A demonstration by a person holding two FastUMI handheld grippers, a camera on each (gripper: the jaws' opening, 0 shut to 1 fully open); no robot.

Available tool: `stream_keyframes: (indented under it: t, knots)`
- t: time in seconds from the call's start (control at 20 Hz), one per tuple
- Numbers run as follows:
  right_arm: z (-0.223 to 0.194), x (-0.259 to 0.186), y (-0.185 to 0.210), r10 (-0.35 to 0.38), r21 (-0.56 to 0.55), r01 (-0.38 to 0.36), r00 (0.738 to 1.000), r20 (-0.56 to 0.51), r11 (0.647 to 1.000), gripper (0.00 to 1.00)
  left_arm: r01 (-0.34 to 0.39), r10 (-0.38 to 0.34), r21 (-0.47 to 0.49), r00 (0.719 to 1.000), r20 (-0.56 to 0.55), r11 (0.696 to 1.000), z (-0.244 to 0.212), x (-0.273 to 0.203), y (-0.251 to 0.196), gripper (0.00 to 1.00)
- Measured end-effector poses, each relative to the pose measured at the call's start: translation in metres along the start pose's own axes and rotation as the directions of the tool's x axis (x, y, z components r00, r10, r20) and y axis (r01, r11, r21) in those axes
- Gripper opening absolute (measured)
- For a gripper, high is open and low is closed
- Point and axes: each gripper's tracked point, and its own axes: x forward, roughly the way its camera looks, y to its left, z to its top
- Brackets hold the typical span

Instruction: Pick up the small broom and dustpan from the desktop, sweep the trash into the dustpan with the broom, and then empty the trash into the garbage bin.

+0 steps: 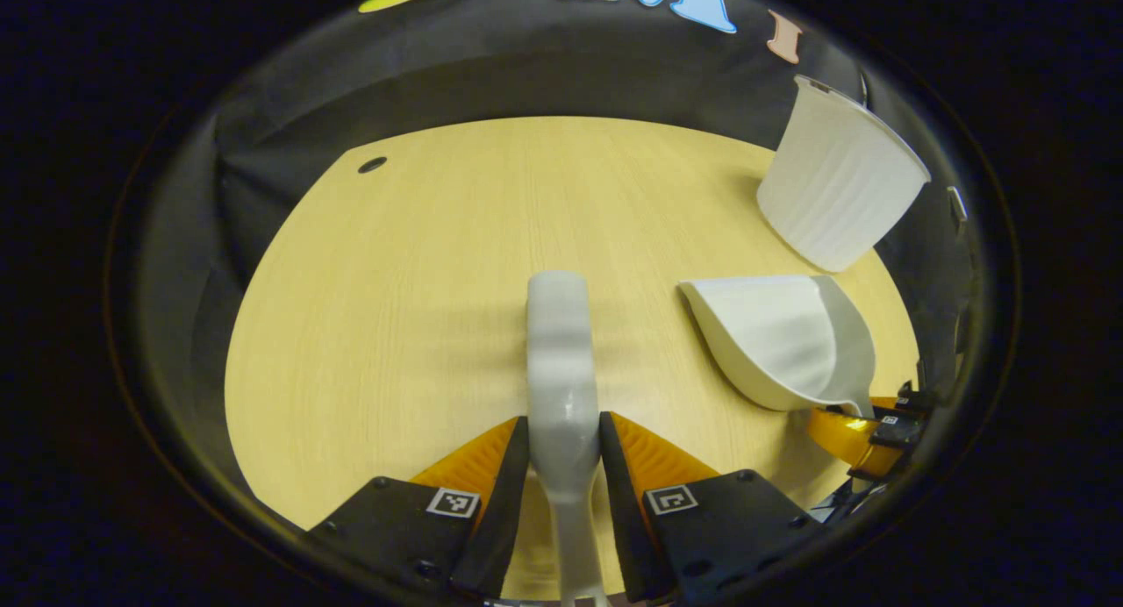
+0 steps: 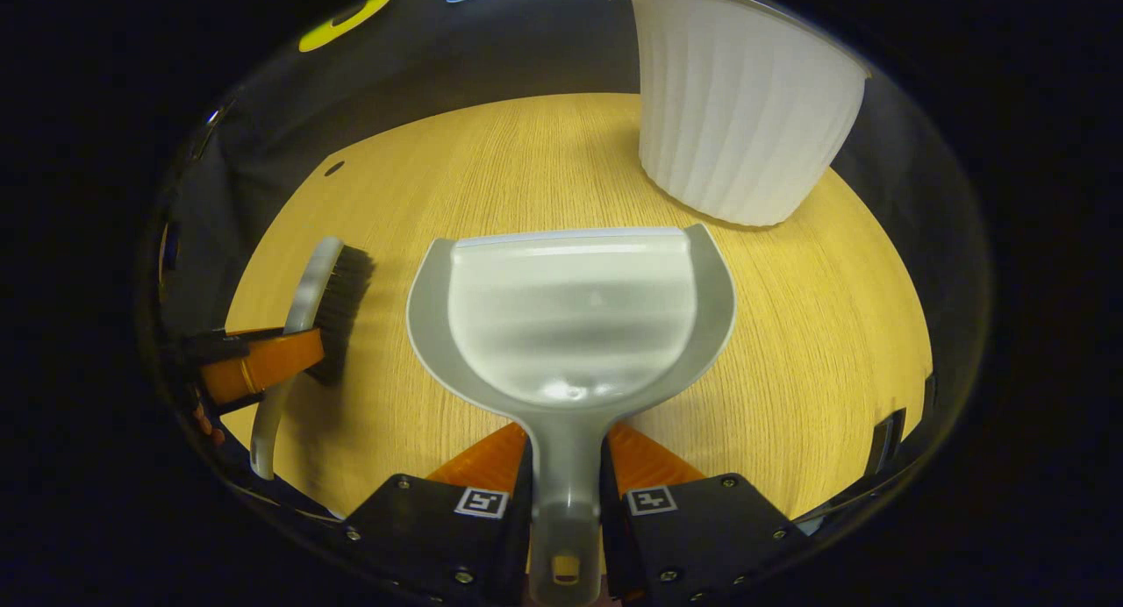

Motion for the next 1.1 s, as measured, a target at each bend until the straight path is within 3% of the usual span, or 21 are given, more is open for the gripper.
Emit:
stream_keyframes:
  t: [0.05, 0.1, 0.15, 0.25, 0.3, 0.4, 0.45, 0.65, 0.8, 0.85, 0.95, 1.1]
  knots:
    - [0.001, -0.002, 0.002, 0.014, 0.006, -0.014, 1.0, 0.006, 1.0, 0.34, -0.006, 0.006, 0.0, 1.0, 0.0, 1.0, -0.001, 0.003, -0.002, 0.54]
    - [0.002, -0.005, 0.002, 0.018, 0.007, -0.018, 1.0, 0.007, 1.0, 0.43, -0.008, 0.008, -0.002, 1.0, 0.001, 1.0, -0.002, 0.005, -0.004, 0.54]
    - [0.003, -0.009, 0.003, 0.027, 0.006, -0.027, 1.0, 0.011, 1.0, 0.43, -0.016, 0.016, -0.003, 1.0, 0.008, 1.0, 0.0, 0.005, -0.005, 0.59]
    - [0.006, -0.019, -0.001, 0.041, -0.011, -0.041, 0.999, 0.021, 0.999, 0.79, -0.02, 0.02, -0.001, 0.999, 0.034, 1.0, 0.005, 0.003, -0.007, 0.72]
    - [0.01, -0.022, -0.006, 0.035, -0.02, -0.034, 0.999, 0.033, 0.999, 0.89, -0.024, 0.024, 0.002, 0.999, 0.045, 1.0, 0.008, 0.0, -0.008, 0.78]
    - [0.015, -0.033, -0.011, 0.037, -0.036, -0.035, 0.998, 0.054, 0.999, 0.95, -0.042, 0.041, 0.008, 0.996, 0.073, 0.999, 0.017, -0.006, -0.007, 0.88]
    - [0.019, -0.037, -0.015, 0.034, -0.045, -0.031, 0.997, 0.069, 0.998, 0.95, -0.055, 0.055, 0.003, 0.994, 0.096, 0.998, 0.022, -0.01, -0.006, 0.99]
    - [0.045, -0.059, -0.023, 0.046, -0.109, -0.025, 0.98, 0.194, 0.994, 0.96, -0.065, 0.073, -0.043, 0.968, 0.24, 0.997, 0.061, -0.038, -0.009, 0.97]
    - [0.077, -0.084, -0.022, 0.061, -0.181, 0.007, 0.927, 0.371, 0.984, 0.96, -0.075, 0.091, -0.054, 0.913, 0.399, 0.996, 0.105, -0.07, -0.009, 0.99]
    - [0.089, -0.094, -0.02, 0.06, -0.193, 0.026, 0.901, 0.431, 0.981, 0.96, -0.069, 0.086, -0.054, 0.888, 0.452, 0.996, 0.095, -0.085, -0.014, 0.99]
    - [0.109, -0.115, -0.015, 0.07, -0.211, 0.052, 0.843, 0.534, 0.976, 0.95, -0.062, 0.078, -0.048, 0.831, 0.551, 0.997, 0.13, -0.103, -0.016, 0.97]
    - [0.126, -0.151, -0.005, 0.087, -0.213, 0.062, 0.775, 0.626, 0.975, 0.95, -0.083, 0.077, -0.024, 0.74, 0.668, 0.996, 0.154, -0.131, -0.021, 0.97]
